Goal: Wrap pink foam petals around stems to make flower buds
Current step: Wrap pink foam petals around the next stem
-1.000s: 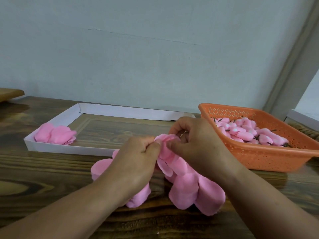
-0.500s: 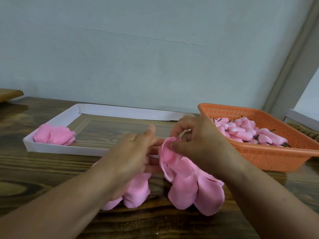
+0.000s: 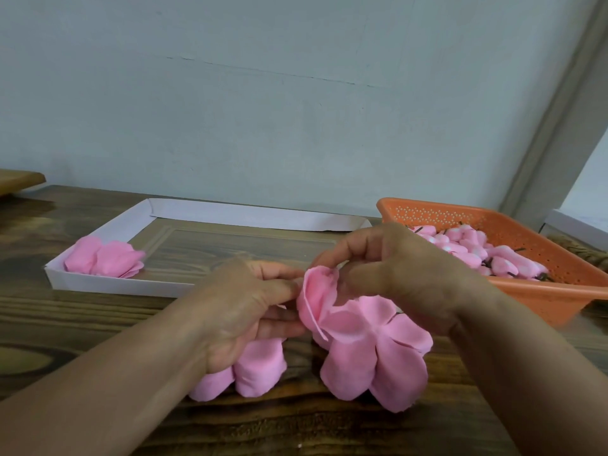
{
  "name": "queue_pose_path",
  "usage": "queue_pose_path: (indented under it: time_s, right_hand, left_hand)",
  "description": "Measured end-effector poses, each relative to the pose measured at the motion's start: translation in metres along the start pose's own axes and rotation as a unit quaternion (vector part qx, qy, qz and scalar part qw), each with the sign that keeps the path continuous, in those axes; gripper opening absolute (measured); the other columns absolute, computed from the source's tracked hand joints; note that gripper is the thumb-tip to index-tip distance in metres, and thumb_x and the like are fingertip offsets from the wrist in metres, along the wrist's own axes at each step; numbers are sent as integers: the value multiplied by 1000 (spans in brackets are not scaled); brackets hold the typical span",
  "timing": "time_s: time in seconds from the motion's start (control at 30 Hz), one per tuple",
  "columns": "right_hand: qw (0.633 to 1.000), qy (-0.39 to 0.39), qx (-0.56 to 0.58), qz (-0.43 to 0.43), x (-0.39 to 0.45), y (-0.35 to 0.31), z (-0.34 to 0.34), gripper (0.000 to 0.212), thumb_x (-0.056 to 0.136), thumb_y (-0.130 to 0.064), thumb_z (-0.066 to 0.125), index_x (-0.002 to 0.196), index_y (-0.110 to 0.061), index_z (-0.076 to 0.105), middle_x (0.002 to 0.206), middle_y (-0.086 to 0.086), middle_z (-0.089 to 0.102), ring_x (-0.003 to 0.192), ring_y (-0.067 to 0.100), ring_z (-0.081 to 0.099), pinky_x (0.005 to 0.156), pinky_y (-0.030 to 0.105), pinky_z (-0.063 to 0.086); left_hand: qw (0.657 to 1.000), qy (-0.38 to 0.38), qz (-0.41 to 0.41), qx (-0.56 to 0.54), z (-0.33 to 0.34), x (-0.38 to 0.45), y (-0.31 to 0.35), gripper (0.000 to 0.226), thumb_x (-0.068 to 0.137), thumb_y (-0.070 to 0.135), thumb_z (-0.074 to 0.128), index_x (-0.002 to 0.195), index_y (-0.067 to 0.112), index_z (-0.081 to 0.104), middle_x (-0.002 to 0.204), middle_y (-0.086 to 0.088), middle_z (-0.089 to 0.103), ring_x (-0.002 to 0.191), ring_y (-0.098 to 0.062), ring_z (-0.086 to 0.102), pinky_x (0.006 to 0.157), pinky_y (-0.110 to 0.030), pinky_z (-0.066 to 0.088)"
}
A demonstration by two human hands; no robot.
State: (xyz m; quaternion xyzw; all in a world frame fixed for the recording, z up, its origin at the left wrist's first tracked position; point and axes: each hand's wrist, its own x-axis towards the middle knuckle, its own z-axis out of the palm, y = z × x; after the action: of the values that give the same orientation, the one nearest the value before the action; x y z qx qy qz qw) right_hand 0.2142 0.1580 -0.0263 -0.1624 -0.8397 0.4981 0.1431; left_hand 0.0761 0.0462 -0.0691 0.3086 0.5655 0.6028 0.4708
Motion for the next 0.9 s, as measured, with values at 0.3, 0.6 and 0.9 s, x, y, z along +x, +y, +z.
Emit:
queue_pose_path:
  time_s: [0.3,0.6,0.9]
  right_hand:
    - [998,33,44,-12,0,-2,0,23,69,15,64,70,-7,73,62,11,69,57,16,63,60,15,51]
    - [995,60,83,-1,0,-2,-1,24,67,19,61,69,-3,70,58,15,65,51,19,60,53,22,50]
    - [999,32,8,-22,2,2,-1,19,68,11,69,74,-7,71,66,19,66,58,22,59,64,32,49]
  left_hand:
    - [1000,-23,-1,-3,1,-3,3,19,85,2,59,82,4,77,84,-20,73,64,-22,70,54,-24,55]
    - [998,-54,-12,-21,2,-6,6,21,89,-5,54,90,0,74,84,-21,73,66,-22,71,55,-22,55]
    - [999,-49,25,0,6,-10,4,19,88,-2,56,98,6,70,80,-18,73,64,-23,71,55,-24,56]
